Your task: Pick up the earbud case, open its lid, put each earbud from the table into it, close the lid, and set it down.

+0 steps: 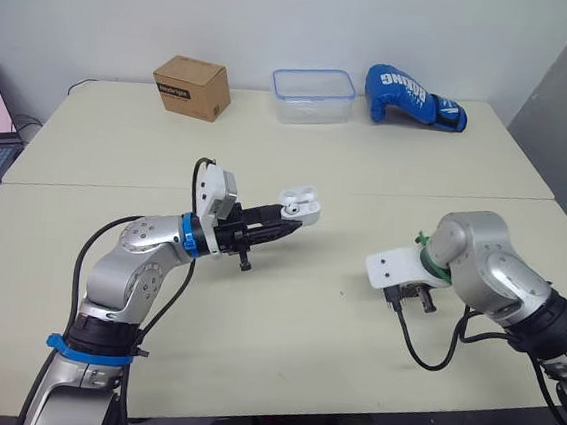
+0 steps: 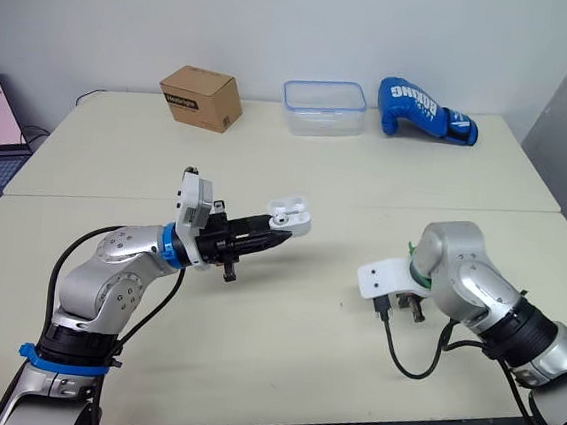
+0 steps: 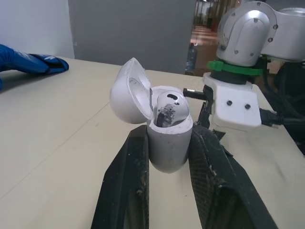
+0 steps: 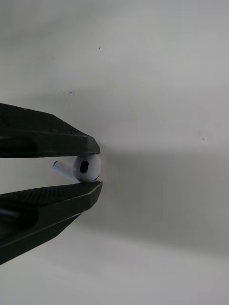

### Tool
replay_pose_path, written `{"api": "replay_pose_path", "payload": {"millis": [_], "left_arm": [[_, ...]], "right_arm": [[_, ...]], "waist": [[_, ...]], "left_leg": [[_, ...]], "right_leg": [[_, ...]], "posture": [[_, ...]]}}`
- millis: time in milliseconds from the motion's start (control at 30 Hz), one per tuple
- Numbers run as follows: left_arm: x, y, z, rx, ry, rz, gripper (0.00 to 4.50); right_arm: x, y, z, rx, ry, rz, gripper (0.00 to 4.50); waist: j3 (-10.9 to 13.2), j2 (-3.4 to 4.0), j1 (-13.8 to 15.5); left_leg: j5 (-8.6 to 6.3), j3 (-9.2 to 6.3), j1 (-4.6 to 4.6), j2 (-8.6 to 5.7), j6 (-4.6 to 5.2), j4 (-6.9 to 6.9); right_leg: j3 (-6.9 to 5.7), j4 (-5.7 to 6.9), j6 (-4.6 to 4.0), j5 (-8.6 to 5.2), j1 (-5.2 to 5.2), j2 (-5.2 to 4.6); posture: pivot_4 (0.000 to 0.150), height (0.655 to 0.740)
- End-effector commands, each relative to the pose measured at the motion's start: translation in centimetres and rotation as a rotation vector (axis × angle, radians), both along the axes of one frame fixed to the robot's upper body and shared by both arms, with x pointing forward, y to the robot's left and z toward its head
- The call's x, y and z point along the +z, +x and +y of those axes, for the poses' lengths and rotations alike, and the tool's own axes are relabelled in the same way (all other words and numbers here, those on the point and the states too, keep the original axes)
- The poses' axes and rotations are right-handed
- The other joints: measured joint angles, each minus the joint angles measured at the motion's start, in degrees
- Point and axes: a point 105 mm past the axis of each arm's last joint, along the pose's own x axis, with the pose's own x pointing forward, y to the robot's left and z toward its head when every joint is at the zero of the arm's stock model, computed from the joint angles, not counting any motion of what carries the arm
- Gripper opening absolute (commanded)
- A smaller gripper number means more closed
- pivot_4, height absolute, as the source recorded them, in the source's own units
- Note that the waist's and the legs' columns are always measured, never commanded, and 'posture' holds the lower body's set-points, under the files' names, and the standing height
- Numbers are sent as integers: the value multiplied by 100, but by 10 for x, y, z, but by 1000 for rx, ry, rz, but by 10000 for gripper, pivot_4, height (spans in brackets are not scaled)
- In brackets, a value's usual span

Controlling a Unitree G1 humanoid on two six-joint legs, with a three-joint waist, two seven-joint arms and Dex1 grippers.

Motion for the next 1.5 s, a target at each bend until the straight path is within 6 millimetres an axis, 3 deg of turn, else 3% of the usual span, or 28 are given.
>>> {"api": "replay_pose_path", "payload": {"millis": [33, 133, 300, 433, 700, 1133, 1500], "left_arm": [[14, -2, 0, -55, -36, -42, 7805], [12, -4, -1, -90, -34, -32, 7805], [6, -3, -1, -140, -25, -8, 7805], [2, -2, -1, -162, -14, 1, 7805], [2, 5, -2, -173, -2, 0, 7805], [1, 6, -10, -189, 5, 3, 7805], [5, 5, -13, -198, -3, -2, 7805]], "right_arm": [[22, -9, 12, -53, 258, 0, 4128], [30, -14, 16, -101, 432, -9, 4128], [59, -21, 35, -211, 918, -135, 4128], [72, -24, 44, -332, 1192, -221, 4128], [88, -42, 65, -280, 1342, -247, 4128], [113, -41, 94, -160, 1403, -213, 4128], [104, -33, 99, -173, 1399, -195, 4128]], "waist": [[0, 0, 3], [0, 0, 7], [0, 0, 13], [0, 1, 8], [0, 2, 0], [0, 2, -15], [0, 2, -16]], "left_leg": [[0, -1, 0, 0, 0, 0], [0, -3, -1, 0, 0, 0], [0, -8, 0, 0, 0, 0], [0, -11, 1, 0, 0, -1], [0, -14, 3, -2, 0, -1], [0, -13, 4, -3, 0, -1], [0, -12, 4, -3, 0, -1]], "right_leg": [[0, 0, 0, 0, 0, 0], [-2, 0, 0, 0, 1, 0], [-3, 5, 0, 0, 0, 0], [-3, 10, -1, 0, -2, 1], [-4, 11, -1, 0, 0, 2], [-3, 9, -1, 0, 0, 2], [-2, 10, -1, 0, 0, 2]], "posture": [[1500, 7307], [1500, 7307], [1500, 7307], [1500, 7307], [1500, 7307], [1500, 7307], [1500, 7307]]}}
